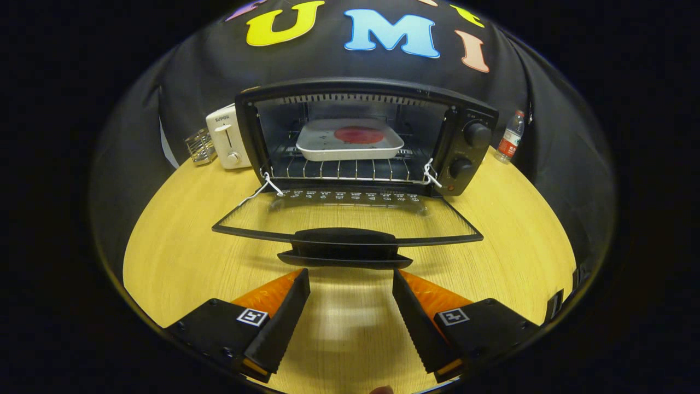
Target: Open the toaster oven, put the food inside, and close the toaster oven door.
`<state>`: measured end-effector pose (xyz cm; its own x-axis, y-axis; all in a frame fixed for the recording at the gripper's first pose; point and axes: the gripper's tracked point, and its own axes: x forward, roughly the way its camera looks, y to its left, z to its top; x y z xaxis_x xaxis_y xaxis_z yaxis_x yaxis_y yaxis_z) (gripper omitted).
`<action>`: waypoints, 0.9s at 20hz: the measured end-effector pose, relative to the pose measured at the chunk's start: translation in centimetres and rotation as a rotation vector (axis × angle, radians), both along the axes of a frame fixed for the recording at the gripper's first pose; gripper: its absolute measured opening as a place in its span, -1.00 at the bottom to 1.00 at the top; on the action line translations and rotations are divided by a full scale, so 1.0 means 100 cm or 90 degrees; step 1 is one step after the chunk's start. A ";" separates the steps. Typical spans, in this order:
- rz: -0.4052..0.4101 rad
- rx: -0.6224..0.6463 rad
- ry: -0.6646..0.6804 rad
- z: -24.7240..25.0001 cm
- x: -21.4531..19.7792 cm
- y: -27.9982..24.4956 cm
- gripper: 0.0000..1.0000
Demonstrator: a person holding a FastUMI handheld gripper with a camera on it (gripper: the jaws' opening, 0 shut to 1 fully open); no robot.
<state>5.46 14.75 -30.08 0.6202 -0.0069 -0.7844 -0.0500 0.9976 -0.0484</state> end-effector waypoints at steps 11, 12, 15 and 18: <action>0.008 0.001 -0.094 0.062 0.053 -0.001 0.92; 0.009 0.001 -0.104 0.067 0.058 0.000 0.92; 0.010 -0.005 -0.123 0.079 0.077 -0.002 0.92; 0.003 0.008 -0.131 0.083 0.093 -0.004 0.93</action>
<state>14.76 14.35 -21.77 0.7674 0.0047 -0.6412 -0.0448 0.9979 -0.0463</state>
